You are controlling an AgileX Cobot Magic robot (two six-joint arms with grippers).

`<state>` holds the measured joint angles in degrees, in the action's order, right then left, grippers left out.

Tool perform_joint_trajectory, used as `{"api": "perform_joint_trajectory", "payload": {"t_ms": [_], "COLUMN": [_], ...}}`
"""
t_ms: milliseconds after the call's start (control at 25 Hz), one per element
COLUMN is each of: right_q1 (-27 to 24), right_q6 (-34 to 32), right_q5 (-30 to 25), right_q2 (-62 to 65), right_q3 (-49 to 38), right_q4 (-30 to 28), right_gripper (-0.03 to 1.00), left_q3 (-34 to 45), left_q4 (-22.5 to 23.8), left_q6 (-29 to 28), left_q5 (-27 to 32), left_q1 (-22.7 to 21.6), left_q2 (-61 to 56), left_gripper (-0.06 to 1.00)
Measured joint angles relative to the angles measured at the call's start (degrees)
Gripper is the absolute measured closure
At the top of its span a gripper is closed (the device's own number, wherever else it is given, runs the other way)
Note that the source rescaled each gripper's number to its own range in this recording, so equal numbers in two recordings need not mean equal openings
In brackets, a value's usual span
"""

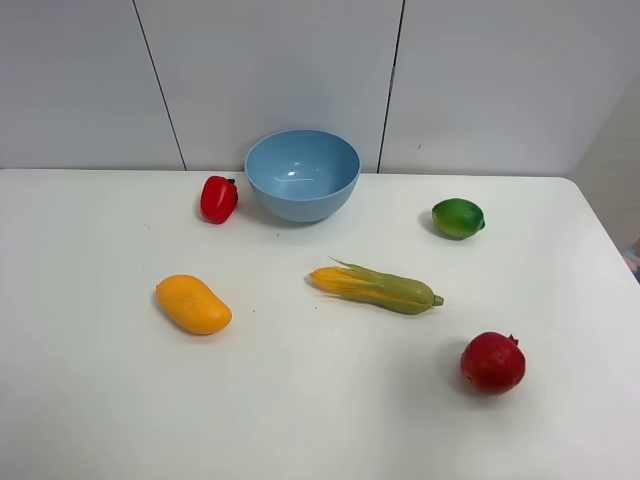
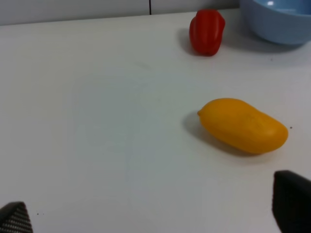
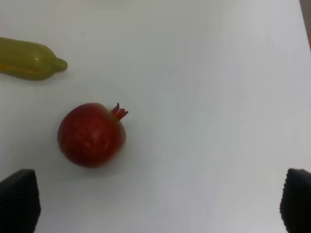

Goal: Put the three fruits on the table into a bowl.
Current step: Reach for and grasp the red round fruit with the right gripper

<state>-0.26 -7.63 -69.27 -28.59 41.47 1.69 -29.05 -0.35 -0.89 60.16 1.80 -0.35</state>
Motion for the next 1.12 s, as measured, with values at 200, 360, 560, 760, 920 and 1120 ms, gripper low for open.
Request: {"api": "perform_joint_trajectory", "payload": {"t_ms": [200, 360, 560, 760, 920, 1120], "right_q1": [0.0, 0.0, 2.4, 7.8, 12.0, 14.6], "right_q6": [-2.6, -5.0, -9.0, -15.1, -21.3, -25.2], "right_q5": [-0.1, -0.1, 0.9, 6.9, 10.3, 11.4], "right_q2": [-16.3, -25.8, -32.8, -37.4, -42.3, -47.3], "right_q3": [1.9, 2.0, 2.0, 2.1, 2.1, 2.1], "right_q4": [3.4, 6.2, 5.8, 5.5, 4.6, 3.3], "right_gripper": [-0.03, -0.03, -0.03, -0.03, -0.03, -0.03], "left_q3": [0.0, 0.0, 0.0, 0.0, 0.0, 0.0], "left_q4": [0.0, 0.0, 0.0, 0.0, 0.0, 0.0], "left_q6": [0.0, 0.0, 0.0, 0.0, 0.0, 0.0], "left_q5": [0.0, 0.0, 0.0, 0.0, 0.0, 0.0], "left_q1": [0.0, 0.0, 0.0, 0.0, 0.0, 0.0], "left_q2": [0.0, 0.0, 0.0, 0.0, 0.0, 0.0], "left_gripper": [-0.06, -0.06, -0.06, -0.06, -0.06, -0.06]}}
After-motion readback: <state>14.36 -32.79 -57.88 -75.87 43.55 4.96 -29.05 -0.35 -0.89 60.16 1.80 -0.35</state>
